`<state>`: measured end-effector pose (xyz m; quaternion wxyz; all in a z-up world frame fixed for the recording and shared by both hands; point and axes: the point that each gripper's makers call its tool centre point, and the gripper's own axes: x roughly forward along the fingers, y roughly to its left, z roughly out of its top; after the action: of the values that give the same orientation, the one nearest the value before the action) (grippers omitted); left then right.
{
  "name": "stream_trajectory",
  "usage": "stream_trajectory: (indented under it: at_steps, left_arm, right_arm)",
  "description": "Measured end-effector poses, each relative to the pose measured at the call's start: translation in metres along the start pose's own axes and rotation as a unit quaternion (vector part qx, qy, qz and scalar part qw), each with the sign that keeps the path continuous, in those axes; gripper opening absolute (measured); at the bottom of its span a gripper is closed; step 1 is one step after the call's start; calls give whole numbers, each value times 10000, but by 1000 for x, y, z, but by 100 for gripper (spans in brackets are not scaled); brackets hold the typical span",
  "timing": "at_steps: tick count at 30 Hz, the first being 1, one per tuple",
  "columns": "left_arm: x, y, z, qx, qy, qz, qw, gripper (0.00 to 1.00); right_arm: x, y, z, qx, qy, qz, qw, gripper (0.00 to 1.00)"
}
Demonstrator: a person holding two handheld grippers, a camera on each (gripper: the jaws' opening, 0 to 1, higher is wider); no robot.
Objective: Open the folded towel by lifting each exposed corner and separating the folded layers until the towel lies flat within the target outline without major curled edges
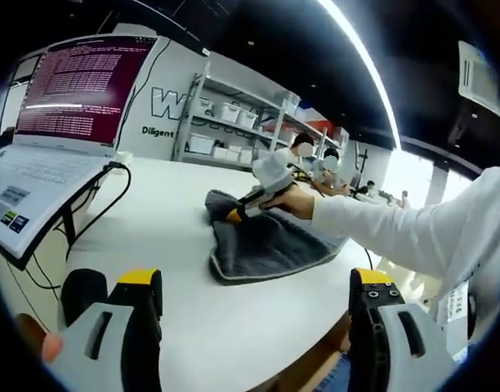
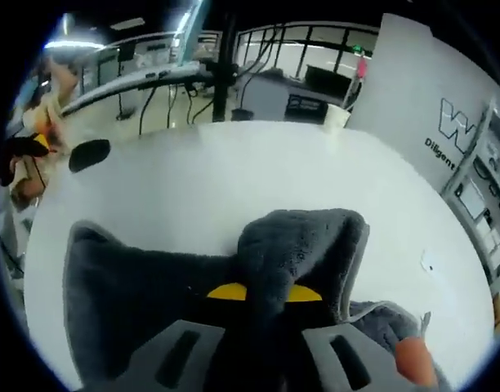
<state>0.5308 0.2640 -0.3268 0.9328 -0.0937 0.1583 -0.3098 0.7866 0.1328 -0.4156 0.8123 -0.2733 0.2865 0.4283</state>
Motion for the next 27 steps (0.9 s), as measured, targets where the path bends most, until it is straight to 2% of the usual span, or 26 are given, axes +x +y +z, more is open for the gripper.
stream_trajectory:
  at_steps: [7,11,12,16,22,27]
  left_arm:
    - [-3,-2,0,-15,25,-39,10000,94]
    - [-4,-2,0,-10,21,-8,10000,94]
    - [-4,-1,0,-9,24,-1,10000,94]
    - [-3,-1,0,6,31,18,10000,94]
    - [-1,-5,0,73,65,-23,10000,94]
    - [-2,-6,-1,137,93,-88,9998,94]
  right_arm:
    - [-12,-1,3,-78,-186,36,9998,4]
    - [-23,-3,8,62,-495,122,9987,4]
    - [-29,-5,10,146,-673,142,9975,4]
    - [-54,-10,15,484,-1249,189,9908,4]
    - [-90,-19,8,880,-1849,149,9787,5]
    - [-123,-25,-10,1135,-2310,36,9663,6]
